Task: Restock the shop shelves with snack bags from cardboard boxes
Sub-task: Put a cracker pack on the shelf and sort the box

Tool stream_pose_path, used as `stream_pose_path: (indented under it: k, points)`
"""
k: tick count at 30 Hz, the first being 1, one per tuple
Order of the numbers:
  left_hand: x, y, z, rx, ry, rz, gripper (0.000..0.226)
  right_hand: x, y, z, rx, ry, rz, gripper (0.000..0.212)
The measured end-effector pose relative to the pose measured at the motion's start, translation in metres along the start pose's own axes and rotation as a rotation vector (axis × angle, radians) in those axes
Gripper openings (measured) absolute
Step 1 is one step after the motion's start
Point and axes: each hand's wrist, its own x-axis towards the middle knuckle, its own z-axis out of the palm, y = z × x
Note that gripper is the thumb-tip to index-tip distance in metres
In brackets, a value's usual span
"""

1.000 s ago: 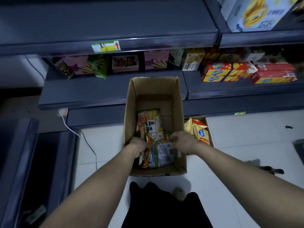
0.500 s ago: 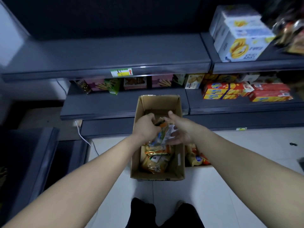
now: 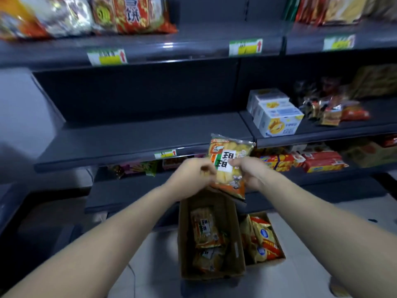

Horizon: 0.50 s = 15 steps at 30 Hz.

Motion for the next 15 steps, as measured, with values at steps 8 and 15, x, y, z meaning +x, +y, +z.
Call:
stream_pose_path:
  k: [8, 15]
  points:
    - [0.023, 0.019, -0.054, -0.252, -0.036, -0.258, 0.067, -0.055, -0.054, 0.001, -0.003, -0.022, -0.278, 0.037]
    - [0.047, 0.062, -0.099, -0.185, 0.269, -0.013, 0.084, -0.091, -0.109, 0.011, -0.485, 0.154, -0.696, 0.038]
